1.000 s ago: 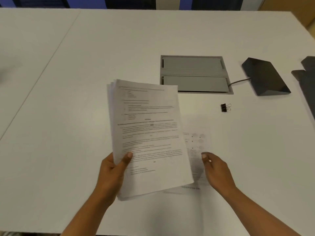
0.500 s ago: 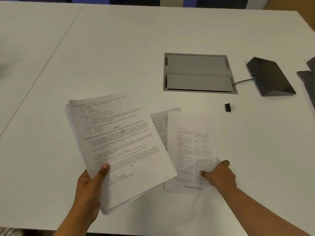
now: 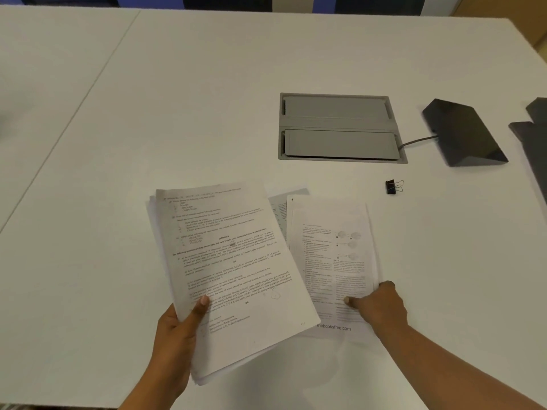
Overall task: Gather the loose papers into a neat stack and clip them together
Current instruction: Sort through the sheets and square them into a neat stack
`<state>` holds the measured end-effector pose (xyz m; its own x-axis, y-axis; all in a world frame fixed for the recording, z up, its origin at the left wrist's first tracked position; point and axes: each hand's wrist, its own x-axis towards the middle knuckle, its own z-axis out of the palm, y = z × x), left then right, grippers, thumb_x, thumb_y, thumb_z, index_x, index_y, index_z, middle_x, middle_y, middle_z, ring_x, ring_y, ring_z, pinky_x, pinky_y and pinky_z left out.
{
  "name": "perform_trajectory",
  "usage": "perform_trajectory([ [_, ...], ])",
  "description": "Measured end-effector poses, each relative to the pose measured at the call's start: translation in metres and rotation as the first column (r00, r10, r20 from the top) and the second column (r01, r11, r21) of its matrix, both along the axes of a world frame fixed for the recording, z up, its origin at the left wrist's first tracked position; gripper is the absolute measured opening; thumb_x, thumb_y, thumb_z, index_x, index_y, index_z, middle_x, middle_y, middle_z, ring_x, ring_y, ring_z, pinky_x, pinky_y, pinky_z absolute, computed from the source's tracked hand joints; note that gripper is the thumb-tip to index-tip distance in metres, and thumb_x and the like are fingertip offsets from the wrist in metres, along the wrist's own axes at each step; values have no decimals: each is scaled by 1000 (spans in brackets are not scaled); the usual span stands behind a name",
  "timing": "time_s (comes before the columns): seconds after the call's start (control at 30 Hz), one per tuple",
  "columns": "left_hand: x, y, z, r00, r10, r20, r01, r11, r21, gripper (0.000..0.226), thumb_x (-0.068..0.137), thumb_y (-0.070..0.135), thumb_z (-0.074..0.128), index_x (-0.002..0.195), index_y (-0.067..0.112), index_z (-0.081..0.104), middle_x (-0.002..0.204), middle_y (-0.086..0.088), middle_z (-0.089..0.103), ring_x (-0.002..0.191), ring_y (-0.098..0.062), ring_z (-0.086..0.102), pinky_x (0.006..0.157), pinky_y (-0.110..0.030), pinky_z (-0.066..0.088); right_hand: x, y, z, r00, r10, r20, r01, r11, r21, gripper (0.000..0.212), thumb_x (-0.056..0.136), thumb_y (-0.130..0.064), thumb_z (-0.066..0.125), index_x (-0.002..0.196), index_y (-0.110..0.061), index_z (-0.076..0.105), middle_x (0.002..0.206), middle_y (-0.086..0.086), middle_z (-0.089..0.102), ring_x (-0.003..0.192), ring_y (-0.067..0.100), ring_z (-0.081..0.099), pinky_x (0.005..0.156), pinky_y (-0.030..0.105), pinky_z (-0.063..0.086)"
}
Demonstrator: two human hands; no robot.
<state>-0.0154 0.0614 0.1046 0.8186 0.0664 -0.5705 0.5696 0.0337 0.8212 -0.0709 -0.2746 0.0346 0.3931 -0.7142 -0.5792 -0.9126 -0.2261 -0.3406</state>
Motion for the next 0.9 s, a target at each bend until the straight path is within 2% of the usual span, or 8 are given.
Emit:
perform_trajectory([
  [0.1, 1, -3, -2, 1000, -15, -5, 15, 1000, 13, 23, 89, 25, 67, 111, 18, 68, 97, -4, 80, 89, -33, 75, 78, -44, 58, -7, -1, 3, 998, 10, 67, -3, 994, -107, 50, 73, -34, 80, 109, -11, 55, 98, 7, 68, 82, 30, 65, 64, 32, 49],
  [0.2, 3, -4, -3, 1000, -25, 1, 25, 999, 22, 19, 91, 24, 65, 109, 20, 68, 97, -1, 80, 86, -30, 76, 74, -41, 59, -17, -9, 7, 993, 38, 114, -17, 983, -180, 19, 85, -34, 70, 85, -18, 60, 79, 3, 68, 71, 26, 62, 62, 32, 49],
  [0.3, 7, -4, -3, 999, -31, 8, 31, 999, 31, 16, 92, 23, 64, 108, 22, 67, 94, 2, 80, 83, -26, 76, 68, -36, 58, -32, -23, 9, 984, 90, 155, -53, 973, -225, 21, 90, -32, 65, 80, -13, 63, 71, 2, 66, 68, 25, 61, 62, 31, 47],
  [0.43, 12, -4, -3, 999, -39, 21, 38, 998, 45, 16, 93, 23, 64, 108, 21, 68, 94, 3, 80, 86, -27, 75, 69, -36, 57, -47, -40, 12, 936, 90, 341, -48, 991, -129, 27, 93, -22, 64, 112, -6, 71, 99, 10, 74, 87, 25, 65, 79, 33, 50],
  [0.53, 18, -2, -4, 999, -26, 25, 25, 998, 61, 19, 92, 25, 64, 110, 21, 68, 98, 1, 80, 92, -31, 73, 74, -39, 57, -55, -50, 18, 911, 8, 413, 17, 998, -56, 26, 93, -20, 63, 116, -9, 71, 101, 7, 72, 99, 27, 66, 82, 30, 45],
  [0.67, 23, -4, -5, 999, -27, 29, 24, 996, 82, 18, 93, 27, 64, 111, 23, 66, 105, -4, 77, 94, -34, 71, 79, -45, 57, -63, -59, 21, 916, -28, 401, 81, 990, -115, 30, 93, -23, 63, 120, -10, 70, 113, 10, 72, 88, 21, 59, 80, 30, 46],
  [0.77, 24, -8, -4, 999, -42, 32, 39, 996, 83, 20, 93, 26, 64, 112, 21, 66, 105, -5, 76, 92, -35, 71, 77, -43, 56, -69, -61, 17, 941, -11, 338, 87, 974, -209, 31, 95, -27, 59, 122, -15, 69, 110, 12, 74, 81, 25, 59, 73, 31, 47],
  [0.9, 22, -15, -3, 998, -56, 35, 53, 995, 84, 17, 94, 24, 63, 111, 21, 65, 102, -3, 76, 89, -33, 71, 70, -38, 56, -75, -61, 12, 950, 8, 314, 97, 943, -319, 27, 95, -24, 57, 117, -13, 69, 115, 14, 70, 96, 36, 67, 78, 41, 54],
])
